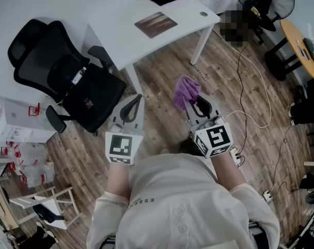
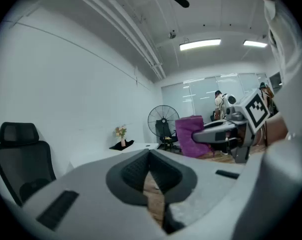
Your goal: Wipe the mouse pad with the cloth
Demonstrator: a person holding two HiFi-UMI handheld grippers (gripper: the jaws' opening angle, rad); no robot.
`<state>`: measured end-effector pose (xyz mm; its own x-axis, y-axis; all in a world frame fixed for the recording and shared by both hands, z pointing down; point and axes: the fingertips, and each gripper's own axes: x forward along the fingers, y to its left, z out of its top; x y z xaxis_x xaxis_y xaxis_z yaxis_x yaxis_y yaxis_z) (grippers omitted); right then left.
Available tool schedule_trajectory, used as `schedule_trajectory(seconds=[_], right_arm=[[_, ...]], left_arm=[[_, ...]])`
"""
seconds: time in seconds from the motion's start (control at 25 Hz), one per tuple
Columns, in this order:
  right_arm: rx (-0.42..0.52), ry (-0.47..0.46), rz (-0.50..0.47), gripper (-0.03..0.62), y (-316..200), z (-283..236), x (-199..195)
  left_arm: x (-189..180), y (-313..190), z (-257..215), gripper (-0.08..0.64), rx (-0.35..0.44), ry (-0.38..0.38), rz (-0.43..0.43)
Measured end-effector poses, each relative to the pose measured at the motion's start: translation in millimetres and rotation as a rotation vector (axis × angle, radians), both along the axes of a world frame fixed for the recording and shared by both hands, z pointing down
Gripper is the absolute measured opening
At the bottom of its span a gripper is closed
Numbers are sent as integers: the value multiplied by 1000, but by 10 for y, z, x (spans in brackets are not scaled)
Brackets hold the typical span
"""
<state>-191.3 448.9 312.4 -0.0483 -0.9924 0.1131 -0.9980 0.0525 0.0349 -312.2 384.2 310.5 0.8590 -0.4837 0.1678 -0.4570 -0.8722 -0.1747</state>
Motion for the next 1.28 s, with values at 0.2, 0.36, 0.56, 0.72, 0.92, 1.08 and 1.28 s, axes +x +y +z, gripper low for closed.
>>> schedule_trajectory(seconds=[0.2, 0.36, 0.56, 0.72, 0.92, 1.08, 1.28], right_arm=[[-7, -14, 12, 91, -3, 31, 62], [-14, -20, 27, 91, -50, 49, 110], [-28, -36, 51, 91, -132, 66, 232], [-34, -28, 38, 91, -224, 85, 304], [-42, -40, 5, 91, -420, 158, 497], [-37, -44, -43, 91, -737, 199, 741], [-44, -48, -128, 91, -1144, 268, 1189]], left_arm=[[31, -36, 7, 2, -7, 12, -4], [63, -94, 13, 2, -4, 15, -4], [167, -149, 41, 2, -5, 12, 8], [237, -208, 89, 2, -22, 26, 8], [438, -305, 163, 2, -10, 0, 4], [689, -505, 208, 2, 4, -37, -25], [1141, -844, 283, 2, -38, -25, -110]])
